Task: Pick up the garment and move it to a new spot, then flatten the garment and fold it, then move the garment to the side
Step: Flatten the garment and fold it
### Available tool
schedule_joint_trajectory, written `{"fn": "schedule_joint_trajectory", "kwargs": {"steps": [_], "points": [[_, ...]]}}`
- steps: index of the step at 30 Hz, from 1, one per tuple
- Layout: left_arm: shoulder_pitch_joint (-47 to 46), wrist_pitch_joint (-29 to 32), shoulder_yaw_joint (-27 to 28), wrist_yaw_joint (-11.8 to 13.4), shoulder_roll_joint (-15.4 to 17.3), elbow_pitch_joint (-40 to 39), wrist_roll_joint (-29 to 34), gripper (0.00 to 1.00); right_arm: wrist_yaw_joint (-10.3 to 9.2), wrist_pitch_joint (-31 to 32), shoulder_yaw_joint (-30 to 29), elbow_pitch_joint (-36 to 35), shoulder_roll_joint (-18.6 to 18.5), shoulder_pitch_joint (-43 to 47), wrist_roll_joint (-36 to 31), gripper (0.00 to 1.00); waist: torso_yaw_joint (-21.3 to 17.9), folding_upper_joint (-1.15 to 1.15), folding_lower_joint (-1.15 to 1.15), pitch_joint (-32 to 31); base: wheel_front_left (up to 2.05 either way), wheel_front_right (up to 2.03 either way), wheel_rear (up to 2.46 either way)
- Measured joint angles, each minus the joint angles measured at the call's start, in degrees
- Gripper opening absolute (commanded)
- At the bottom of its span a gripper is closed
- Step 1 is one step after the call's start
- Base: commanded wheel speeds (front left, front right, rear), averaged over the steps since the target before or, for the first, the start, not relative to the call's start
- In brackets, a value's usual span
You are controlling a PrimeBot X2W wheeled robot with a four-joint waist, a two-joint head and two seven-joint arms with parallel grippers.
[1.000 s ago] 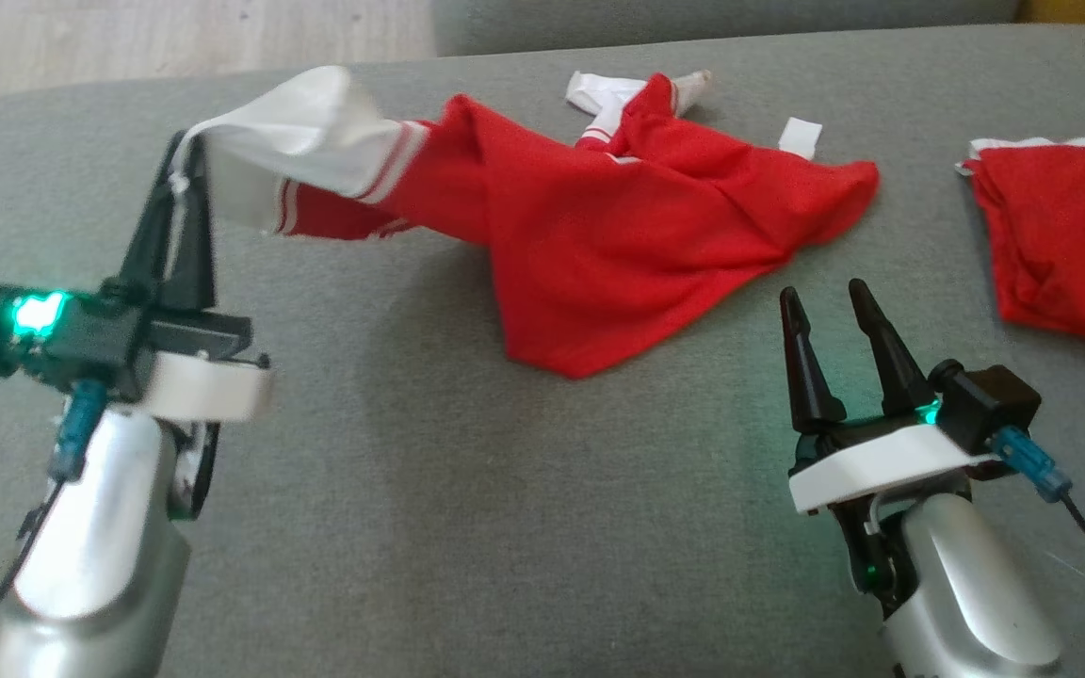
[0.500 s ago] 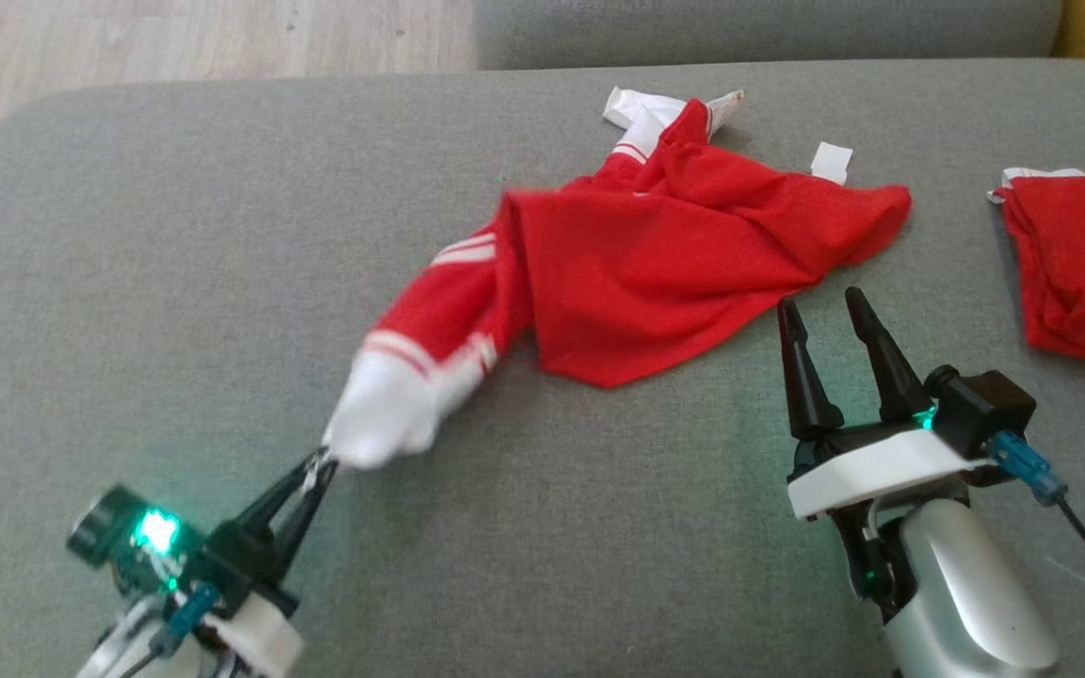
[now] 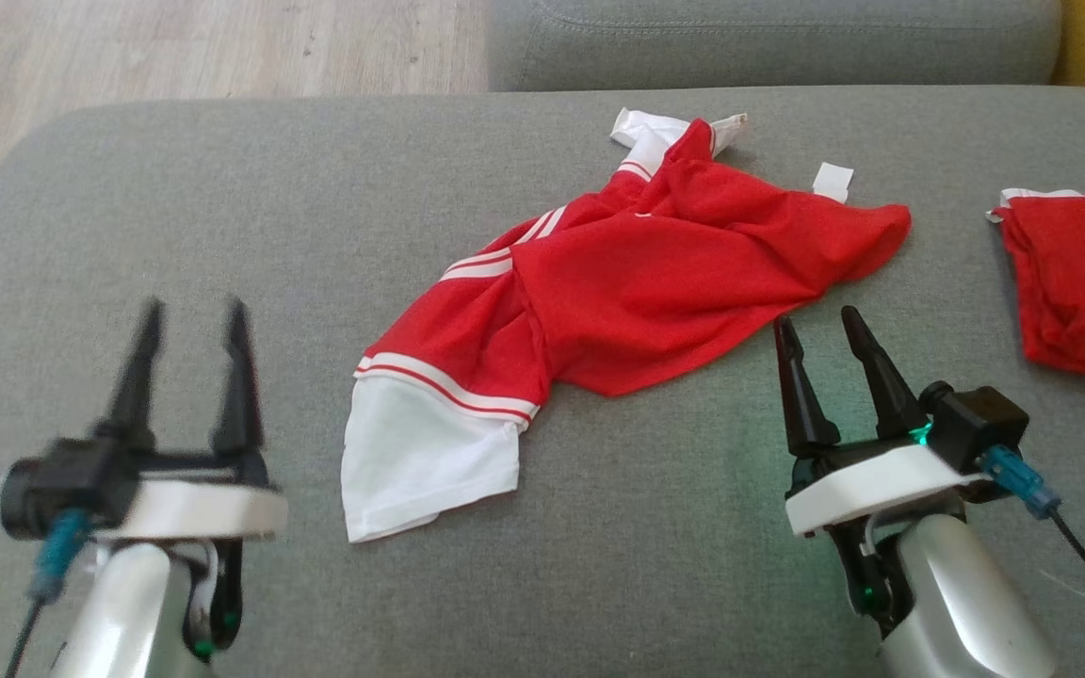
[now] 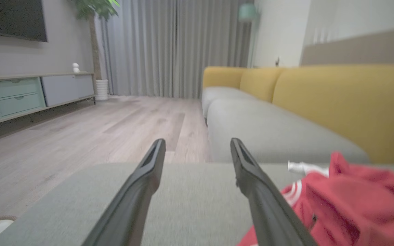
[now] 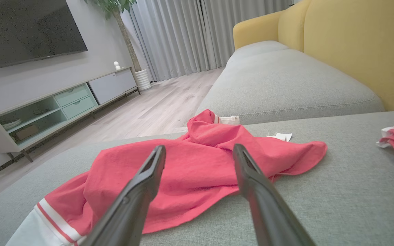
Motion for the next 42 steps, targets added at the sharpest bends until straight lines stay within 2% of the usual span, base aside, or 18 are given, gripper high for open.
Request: {"fn": "schedule_joint_trajectory", "kwargs": {"steps": [3,6,11,19,24,32,42], "points": [[0.7,-0.1,4.5,0.9,-3.6,-5.5,-1.7,1.00,0.00,0.0,0.3,0.0,0.0,0.0,-0.3,1.00,-0.2,0.00,0.00,-0.4,0.00,0.00,0.00],[3.4,-0.3,6.0,1.0,-6.7,-7.3,-1.0,1.00,0.00,0.0,0.4,-0.1,0.0,0.4,-0.5,1.00,-0.4,0.00,0.00,-0.8,0.00,0.00,0.00],[9.0,-0.2,6.4,-0.7,-10.3,-6.7,0.5,1.00,0.00,0.0,0.5,-0.1,0.0,1.8,-0.5,1.00,-0.5,0.00,0.00,-1.0,0.00,0.00,0.00],[8.8,-0.2,8.6,-3.9,-11.7,-6.4,2.9,1.00,0.00,0.6,0.7,-0.6,0.0,1.9,-1.7,1.00,0.4,0.00,0.00,-0.8,0.00,0.00,0.00],[7.8,-0.2,8.3,-5.0,-12.2,-5.6,3.8,1.00,0.00,4.9,5.1,0.3,0.0,1.1,-5.3,1.00,1.4,0.00,0.00,0.6,0.00,0.00,0.00],[5.3,-0.2,5.5,-5.6,-12.3,-3.3,3.5,1.00,0.00,11.6,13.7,9.8,-0.8,-7.2,-10.9,1.00,4.6,0.00,0.01,3.1,0.00,0.00,0.00],[3.6,-0.2,1.6,-5.2,-12.5,-2.6,1.5,1.00,0.00,15.3,16.8,21.0,-2.4,-15.7,-11.1,1.00,9.1,0.00,0.01,5.4,0.00,0.00,0.00]]}}
